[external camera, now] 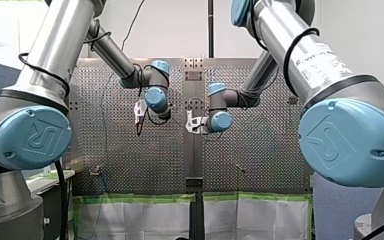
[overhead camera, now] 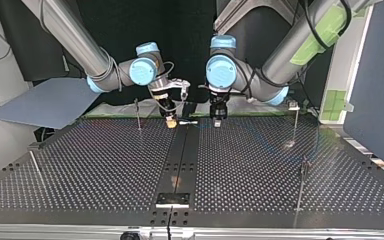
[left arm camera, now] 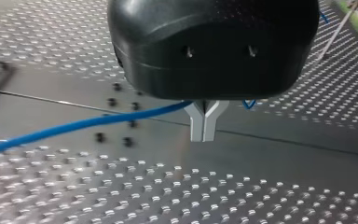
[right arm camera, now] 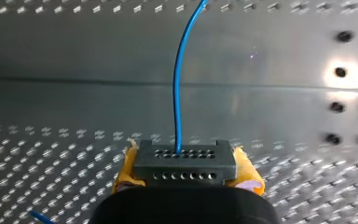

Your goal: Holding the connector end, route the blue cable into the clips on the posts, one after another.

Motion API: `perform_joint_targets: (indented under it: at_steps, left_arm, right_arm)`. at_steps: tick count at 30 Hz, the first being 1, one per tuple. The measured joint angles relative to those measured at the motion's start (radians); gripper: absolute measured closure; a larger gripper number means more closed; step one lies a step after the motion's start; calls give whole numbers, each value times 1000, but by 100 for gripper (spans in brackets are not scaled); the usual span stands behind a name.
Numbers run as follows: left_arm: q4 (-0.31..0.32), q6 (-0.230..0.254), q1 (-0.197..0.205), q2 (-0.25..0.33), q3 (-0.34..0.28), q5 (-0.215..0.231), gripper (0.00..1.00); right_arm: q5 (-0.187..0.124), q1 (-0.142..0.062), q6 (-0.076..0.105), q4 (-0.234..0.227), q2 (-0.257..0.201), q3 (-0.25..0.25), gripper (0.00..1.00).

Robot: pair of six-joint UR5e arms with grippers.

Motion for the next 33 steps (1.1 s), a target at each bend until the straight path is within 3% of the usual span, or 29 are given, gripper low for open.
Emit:
perform_joint_targets:
  at_steps: [8, 13, 17, 28, 33]
  left_arm:
    - [56, 3, -25, -84, 0, -3, 100]
    - [92, 7, -44, -135, 0, -2, 100]
    - [129, 3, -60, -176, 0, -3, 100]
    - [158, 0, -86, -277, -1, -31, 100]
    - [189, 2, -104, -327, -1, -32, 100]
  right_arm:
    - [1, -24, 4, -73, 19, 49, 100]
    - [0, -35, 20, -125, 23, 91, 100]
    - [0, -39, 22, -163, 31, 122, 100]
    - [18, -48, 20, -275, 129, 162, 100]
    - [19, -56, 22, -322, 150, 189, 100]
